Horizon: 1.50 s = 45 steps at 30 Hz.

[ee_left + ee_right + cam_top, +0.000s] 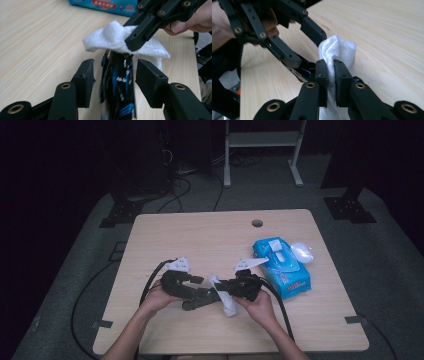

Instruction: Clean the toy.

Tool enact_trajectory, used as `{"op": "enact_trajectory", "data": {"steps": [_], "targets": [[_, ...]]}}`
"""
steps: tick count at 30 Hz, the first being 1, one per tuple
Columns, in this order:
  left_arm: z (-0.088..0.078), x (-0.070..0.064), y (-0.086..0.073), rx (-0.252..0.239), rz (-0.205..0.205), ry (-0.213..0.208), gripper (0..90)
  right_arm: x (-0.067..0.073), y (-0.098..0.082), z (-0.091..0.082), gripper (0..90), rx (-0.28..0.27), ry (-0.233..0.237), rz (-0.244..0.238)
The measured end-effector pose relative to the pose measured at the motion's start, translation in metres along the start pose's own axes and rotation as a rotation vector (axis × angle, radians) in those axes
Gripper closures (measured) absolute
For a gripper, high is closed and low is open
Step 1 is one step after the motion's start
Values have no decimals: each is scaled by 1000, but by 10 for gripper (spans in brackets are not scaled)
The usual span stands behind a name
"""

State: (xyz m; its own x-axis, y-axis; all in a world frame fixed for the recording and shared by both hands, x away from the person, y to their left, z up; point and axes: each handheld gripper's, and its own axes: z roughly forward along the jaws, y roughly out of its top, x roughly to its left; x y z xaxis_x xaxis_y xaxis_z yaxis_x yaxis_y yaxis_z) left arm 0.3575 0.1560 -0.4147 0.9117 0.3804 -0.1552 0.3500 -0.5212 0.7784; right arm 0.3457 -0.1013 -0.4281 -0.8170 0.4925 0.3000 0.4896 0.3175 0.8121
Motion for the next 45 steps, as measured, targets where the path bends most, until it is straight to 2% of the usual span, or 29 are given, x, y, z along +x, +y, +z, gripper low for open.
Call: {"op": "enact_trajectory", "data": {"steps": [2,4,6,12,16,20,22,25,29,32,38,45], "targets": [[0,3,-5,8,-14,3,472,-1,-2,4,823,21,2,-2],[3,6,-11,22,-34,-2,469,-1,-3,5,824,21,6,1],[4,8,-15,-3,-62,-16,462,-1,-3,4,825,26,4,-3],[3,3,-21,-22,-71,-23,451,4,-6,1,827,29,7,-12],[3,-7,-24,-9,-52,-2,396,7,-13,-3,828,22,26,-14],[8,-18,-26,12,-12,24,314,15,-22,-9,828,32,33,-29],[11,-23,-28,29,5,29,282,18,-29,-11,827,47,33,-41],[20,-33,-32,60,58,51,267,20,-38,-12,827,69,19,-49],[30,-39,-35,106,96,75,246,18,-44,-9,826,109,6,-49],[33,-40,-37,100,98,88,236,17,-46,-10,825,123,-6,-53],[34,-41,-38,104,86,116,186,13,-44,-25,822,103,-18,-47],[45,-43,-41,156,102,134,151,11,-48,-42,817,95,-33,-41]]}}
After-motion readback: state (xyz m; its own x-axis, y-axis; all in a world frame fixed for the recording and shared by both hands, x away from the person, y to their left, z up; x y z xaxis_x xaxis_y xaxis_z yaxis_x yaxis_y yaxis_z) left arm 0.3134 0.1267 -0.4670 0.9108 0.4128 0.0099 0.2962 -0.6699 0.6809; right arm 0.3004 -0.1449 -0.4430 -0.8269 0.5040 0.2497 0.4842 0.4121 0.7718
